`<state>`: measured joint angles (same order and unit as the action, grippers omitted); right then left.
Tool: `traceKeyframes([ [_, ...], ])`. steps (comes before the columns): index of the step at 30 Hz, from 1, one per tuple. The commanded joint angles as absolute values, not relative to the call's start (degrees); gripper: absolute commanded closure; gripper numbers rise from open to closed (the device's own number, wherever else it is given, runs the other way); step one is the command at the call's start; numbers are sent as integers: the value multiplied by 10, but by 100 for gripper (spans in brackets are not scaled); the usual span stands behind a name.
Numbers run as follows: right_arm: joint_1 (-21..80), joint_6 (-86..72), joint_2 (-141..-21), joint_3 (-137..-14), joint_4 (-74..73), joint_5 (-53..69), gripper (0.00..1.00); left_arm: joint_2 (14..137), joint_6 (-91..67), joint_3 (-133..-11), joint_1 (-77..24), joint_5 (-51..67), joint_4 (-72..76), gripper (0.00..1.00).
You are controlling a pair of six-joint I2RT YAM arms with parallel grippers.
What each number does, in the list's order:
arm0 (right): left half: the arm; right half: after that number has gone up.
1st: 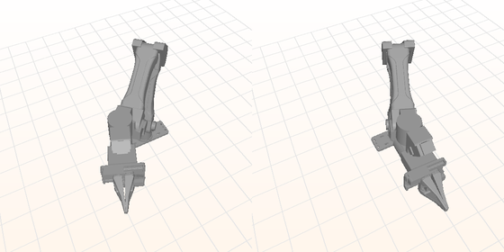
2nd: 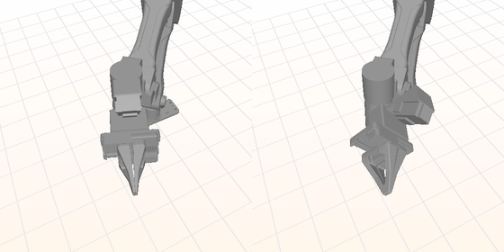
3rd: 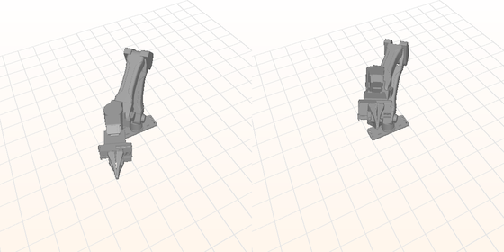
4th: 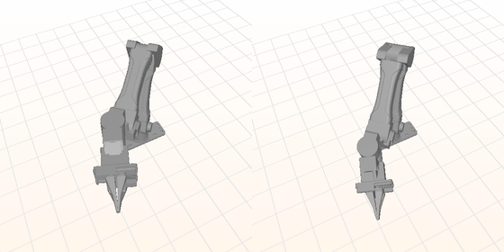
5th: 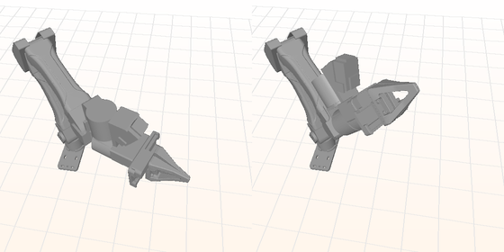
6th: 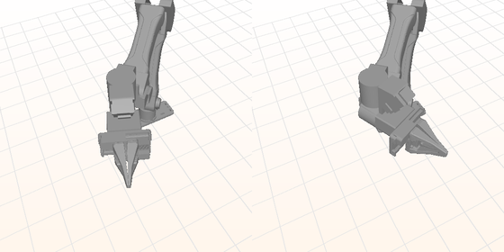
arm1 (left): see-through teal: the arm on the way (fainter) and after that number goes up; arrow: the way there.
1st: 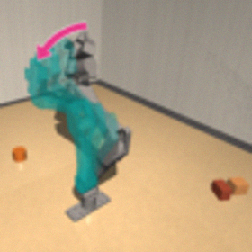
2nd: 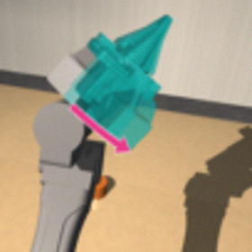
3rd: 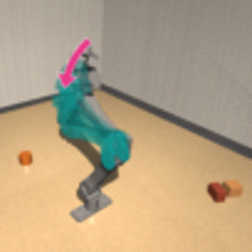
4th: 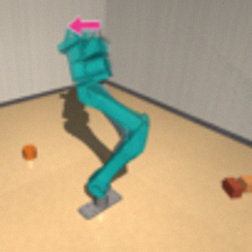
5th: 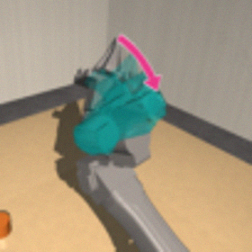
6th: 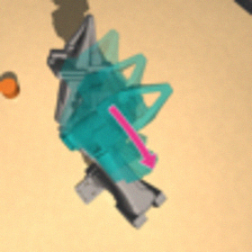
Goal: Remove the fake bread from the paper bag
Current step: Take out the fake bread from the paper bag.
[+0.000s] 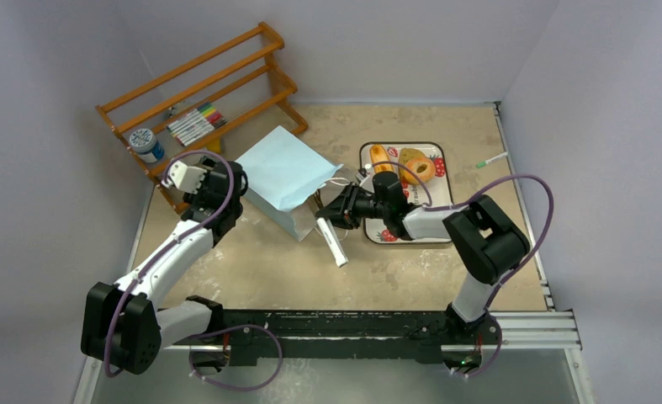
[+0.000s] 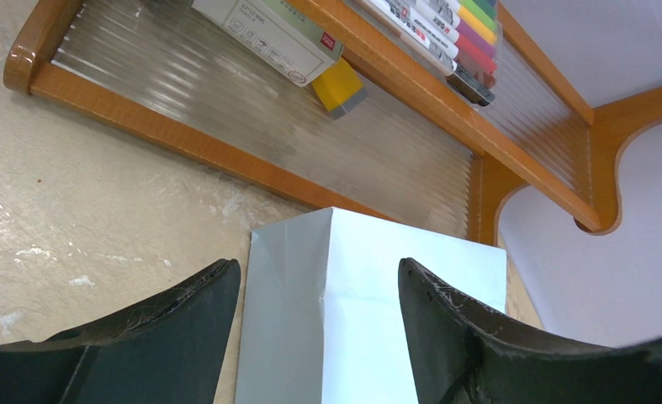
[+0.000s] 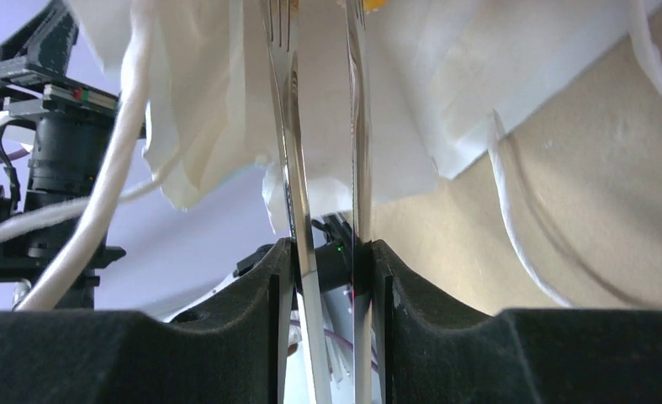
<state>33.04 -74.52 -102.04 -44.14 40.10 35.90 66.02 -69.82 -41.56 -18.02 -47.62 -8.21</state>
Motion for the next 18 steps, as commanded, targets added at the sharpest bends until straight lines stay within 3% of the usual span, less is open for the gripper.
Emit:
traceKeyframes([
  [1,336,-737,-950,-405,409,335,100,634,-692,-434,-177,-471,-73,32],
  [18,370,-716,-688,-296,221,258,100,596,-694,-413,-176,-444,-72,32],
])
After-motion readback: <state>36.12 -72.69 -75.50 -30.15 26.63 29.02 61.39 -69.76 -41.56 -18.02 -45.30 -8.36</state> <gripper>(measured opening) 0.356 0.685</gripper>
